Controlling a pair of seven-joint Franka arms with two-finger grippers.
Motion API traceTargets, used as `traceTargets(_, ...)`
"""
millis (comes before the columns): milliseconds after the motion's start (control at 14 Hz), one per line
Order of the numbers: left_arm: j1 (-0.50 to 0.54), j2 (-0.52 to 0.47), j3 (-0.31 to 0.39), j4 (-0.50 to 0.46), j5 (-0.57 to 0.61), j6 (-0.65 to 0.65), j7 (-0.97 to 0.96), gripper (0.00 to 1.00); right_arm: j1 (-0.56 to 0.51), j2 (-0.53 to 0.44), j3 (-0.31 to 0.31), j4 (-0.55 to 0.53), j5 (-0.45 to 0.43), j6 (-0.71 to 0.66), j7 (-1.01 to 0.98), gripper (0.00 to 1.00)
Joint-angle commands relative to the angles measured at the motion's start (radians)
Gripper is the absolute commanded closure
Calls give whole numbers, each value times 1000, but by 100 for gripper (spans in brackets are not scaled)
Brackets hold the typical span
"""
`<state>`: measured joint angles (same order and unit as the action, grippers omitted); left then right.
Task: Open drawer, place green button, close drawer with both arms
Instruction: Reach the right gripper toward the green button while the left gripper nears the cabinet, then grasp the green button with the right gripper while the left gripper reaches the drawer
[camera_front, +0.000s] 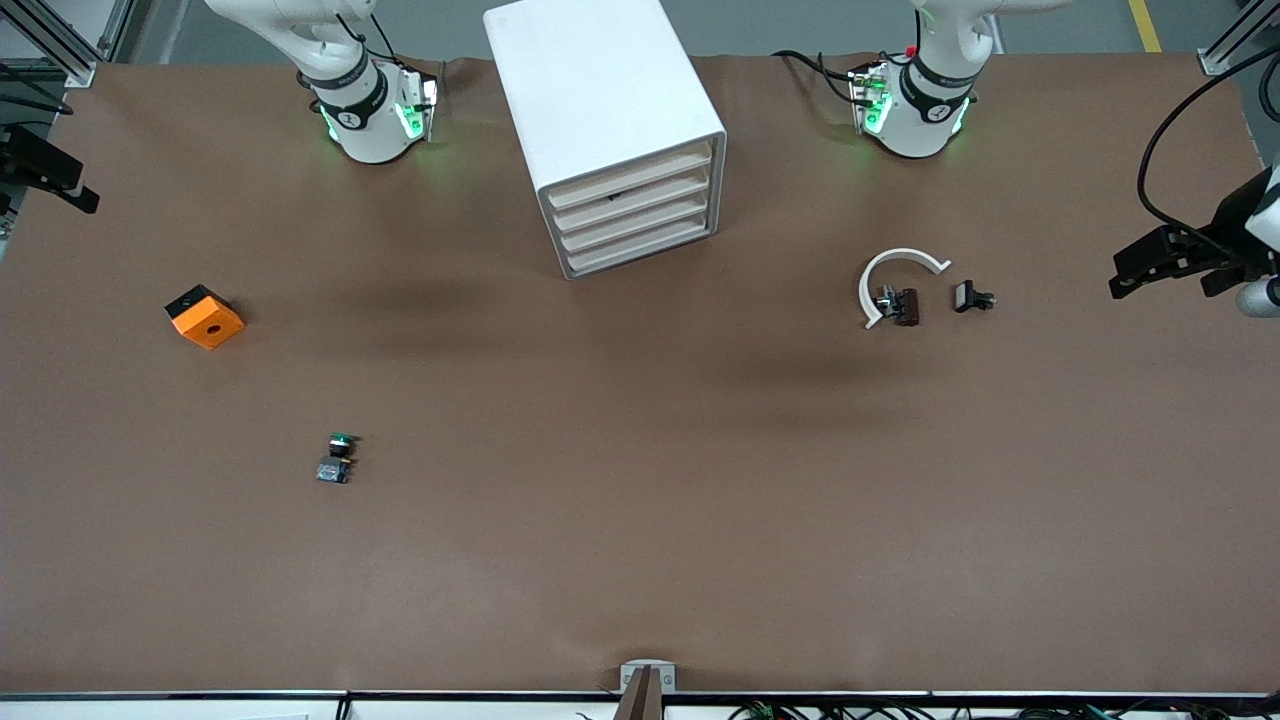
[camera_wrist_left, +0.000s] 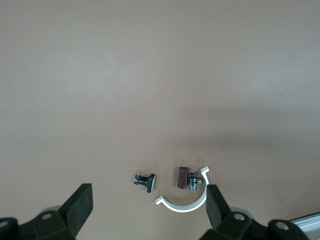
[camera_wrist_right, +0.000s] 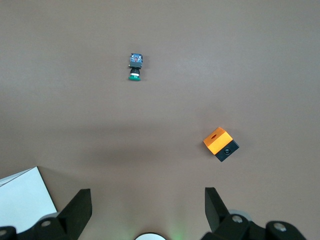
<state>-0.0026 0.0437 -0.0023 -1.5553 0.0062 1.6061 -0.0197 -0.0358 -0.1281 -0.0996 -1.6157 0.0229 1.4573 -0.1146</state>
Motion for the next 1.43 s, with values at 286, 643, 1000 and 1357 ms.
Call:
traceTargets(286,-10,154,-10,-3,6,24,-55,0,-26,79,9,37,0,29,-71,0)
traceTargets(643,-71,295,-15,-2,-72,164,-124,0,-42,148,9,37,3,64,-88,0)
traceTargets(1000,-203,426,-15,7,-89,258,-463,0,-62,284,9,62,2,149,-94,0)
traceTargets(1357,-319,481,-19,26,-221,258,-904,0,-32,367,12,39,63,277,19,0)
